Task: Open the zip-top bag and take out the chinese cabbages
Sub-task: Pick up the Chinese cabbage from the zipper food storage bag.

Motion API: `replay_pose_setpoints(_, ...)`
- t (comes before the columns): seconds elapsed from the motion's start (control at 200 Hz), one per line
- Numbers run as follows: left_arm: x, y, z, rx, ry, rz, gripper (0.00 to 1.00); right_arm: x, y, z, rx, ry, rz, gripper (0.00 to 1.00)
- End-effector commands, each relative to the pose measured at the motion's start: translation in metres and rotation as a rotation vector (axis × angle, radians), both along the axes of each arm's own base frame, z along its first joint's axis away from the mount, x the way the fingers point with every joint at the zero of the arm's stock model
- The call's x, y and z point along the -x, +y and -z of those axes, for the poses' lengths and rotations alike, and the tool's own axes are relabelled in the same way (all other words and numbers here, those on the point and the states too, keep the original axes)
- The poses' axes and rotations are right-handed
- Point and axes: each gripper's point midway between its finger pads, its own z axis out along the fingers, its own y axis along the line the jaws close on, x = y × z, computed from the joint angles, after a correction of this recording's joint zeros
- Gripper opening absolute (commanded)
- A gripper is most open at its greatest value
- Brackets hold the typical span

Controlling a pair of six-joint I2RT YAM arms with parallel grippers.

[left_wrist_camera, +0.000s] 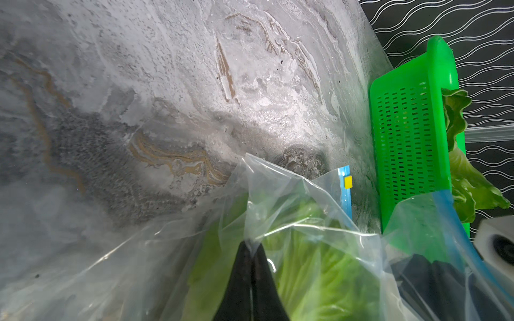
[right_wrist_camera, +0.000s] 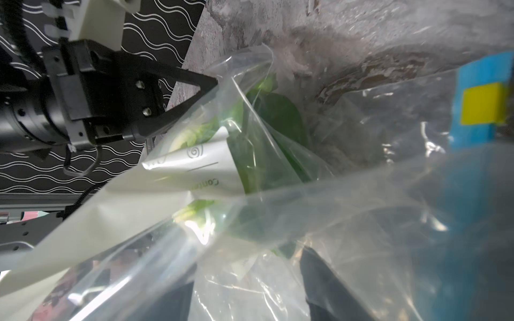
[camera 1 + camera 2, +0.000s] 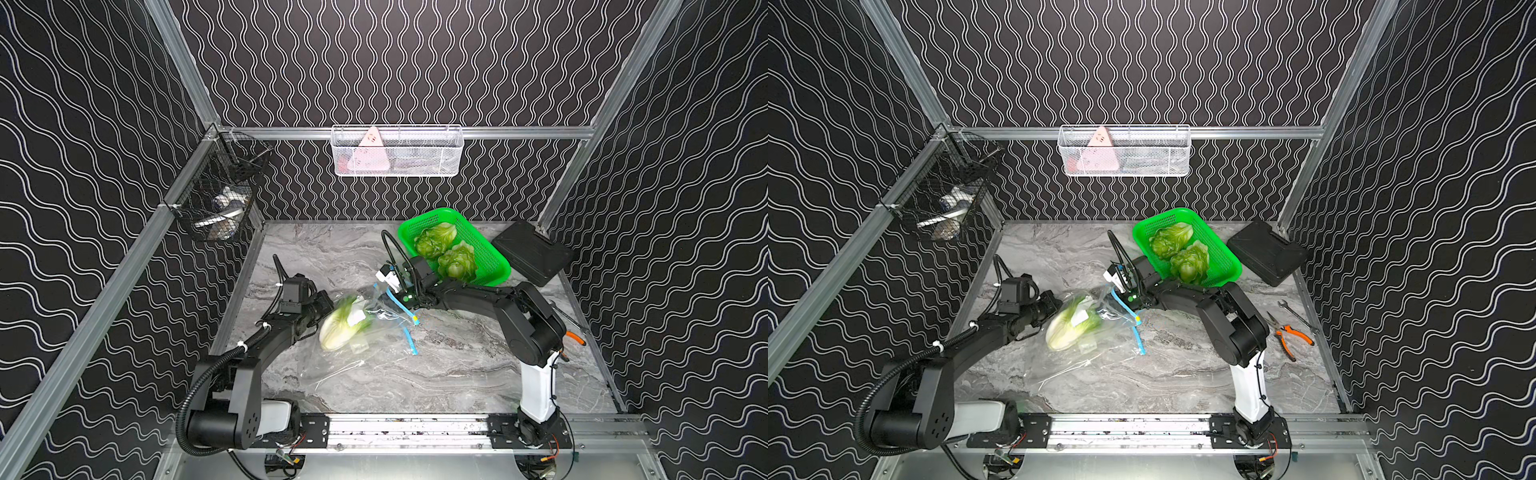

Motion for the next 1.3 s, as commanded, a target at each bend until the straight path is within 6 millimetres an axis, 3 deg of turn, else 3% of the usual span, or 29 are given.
replay_pose_setpoints(0.0, -0.002, -0.002, 0.0, 0.029, -0.007, -0.005, 0.0, -0.004, 0.009, -0.008, -0.04, -0.062, -0.02, 0.65)
replay_pose_setpoints(0.015, -0.003, -0.003, 0.0, 0.031, -0.008, -0.005, 0.0, -0.005, 0.009, 0.005, -0.02, -0.046, -0.014, 0.66)
replay_pose_setpoints(0.05, -0.003, -0.004, 0.0, 0.038, -0.005, -0.004, 0.0, -0.007, 0.012, 0.011, -0.007, -0.052, 0.0, 0.67)
replay_pose_setpoints(0.305, -0.002, -0.006, 0.004, 0.05, 0.003, -0.002, 0.0, -0.008, 0.042, 0.016, -0.046, -0.064, 0.007, 0.6)
replay_pose_setpoints(0.455, -0.002, -0.004, 0.002, 0.042, 0.002, -0.005, 0.0, -0.006, 0.045, 0.011, -0.061, -0.057, 0.01, 0.35)
replay_pose_setpoints(0.605, -0.002, -0.004, 0.003, 0.043, 0.0, -0.009, 0.0, -0.003, 0.039, 0.004, -0.039, -0.046, 0.014, 0.01)
replay_pose_setpoints(0.65, -0.002, -0.004, 0.002, 0.045, -0.005, -0.011, 0.0, -0.004, 0.036, 0.003, -0.021, -0.039, 0.023, 0.0)
replay_pose_setpoints(0.786, 0.001, 0.0, -0.001, 0.023, -0.01, -0.022, 0.0, -0.005, 0.024, -0.003, -0.019, -0.054, 0.061, 0.0)
replay_pose_setpoints(0.806, 0.001, 0.001, -0.001, 0.02, -0.01, -0.024, 0.0, -0.006, 0.022, -0.017, -0.037, -0.078, 0.068, 0.0)
replay_pose_setpoints(0.866, 0.002, 0.002, -0.003, 0.014, -0.014, -0.031, 0.0, -0.01, 0.012, -0.022, -0.021, -0.107, 0.096, 0.0)
replay_pose_setpoints(1.071, 0.002, 0.006, -0.004, -0.001, -0.016, -0.044, 0.0, -0.029, -0.04, -0.043, 0.045, -0.212, 0.219, 0.0)
replay_pose_setpoints(1.096, 0.002, 0.006, -0.004, 0.001, -0.016, -0.044, 0.0, -0.026, -0.05, -0.035, 0.063, -0.197, 0.229, 0.0)
replay_pose_setpoints(1.151, 0.002, 0.006, -0.003, 0.003, -0.015, -0.045, 0.0, -0.027, -0.063, -0.038, 0.057, -0.192, 0.244, 0.0)
replay_pose_setpoints(1.296, 0.002, 0.008, -0.003, -0.002, -0.016, -0.049, 0.0, -0.023, -0.083, -0.04, 0.085, -0.194, 0.234, 0.0)
